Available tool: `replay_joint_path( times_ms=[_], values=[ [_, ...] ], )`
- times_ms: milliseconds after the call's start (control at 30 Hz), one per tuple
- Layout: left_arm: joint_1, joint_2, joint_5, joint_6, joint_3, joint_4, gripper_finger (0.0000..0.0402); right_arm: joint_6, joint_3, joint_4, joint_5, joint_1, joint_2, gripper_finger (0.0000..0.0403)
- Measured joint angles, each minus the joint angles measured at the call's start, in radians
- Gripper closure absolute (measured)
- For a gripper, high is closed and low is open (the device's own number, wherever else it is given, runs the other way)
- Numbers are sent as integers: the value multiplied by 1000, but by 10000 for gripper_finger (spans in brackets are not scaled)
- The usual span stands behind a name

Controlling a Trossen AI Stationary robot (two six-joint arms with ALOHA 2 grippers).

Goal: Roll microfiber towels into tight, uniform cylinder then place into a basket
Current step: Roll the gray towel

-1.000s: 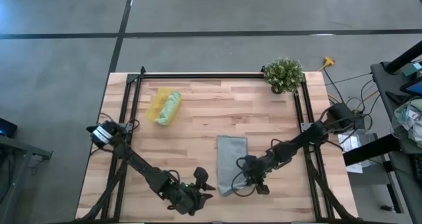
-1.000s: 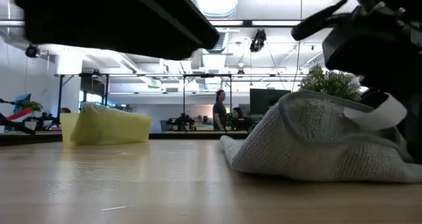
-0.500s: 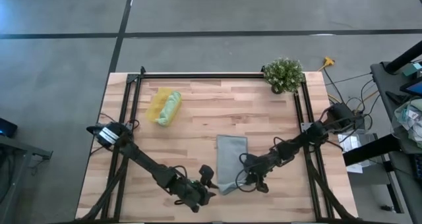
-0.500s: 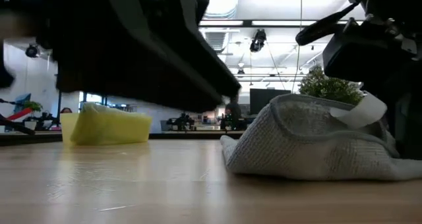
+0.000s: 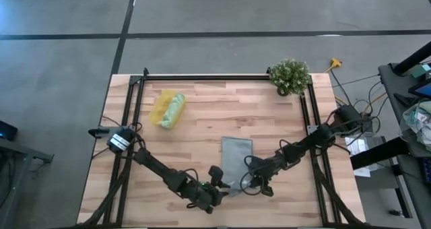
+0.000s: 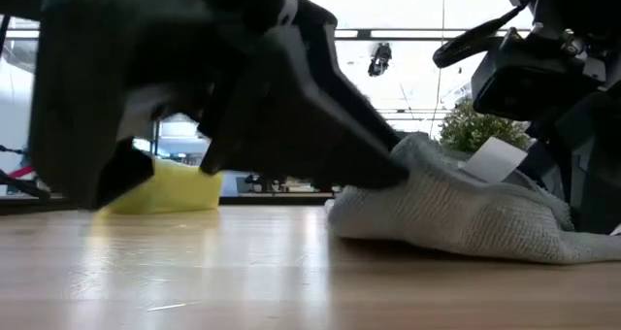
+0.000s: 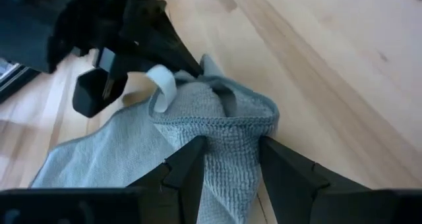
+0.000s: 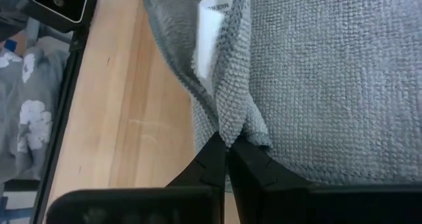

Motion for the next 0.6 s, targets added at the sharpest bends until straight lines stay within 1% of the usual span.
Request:
replay_joint_path(
  times_ms=[333,400,500,600],
  values=[
    [6,-1,0,-44,11,-9,271,-7,0,-7,12,0,0,394],
    [8,-1,-33,-98,9,-20,271,-8,1,-12,12,2,0,394],
    [8,-2,-121,-190,4,-64,272,-23,1,-16,12,5,0,394],
    [11,-3,-157,-261,-20,-101,280,-27,1,-16,12,5,0,394]
  ],
)
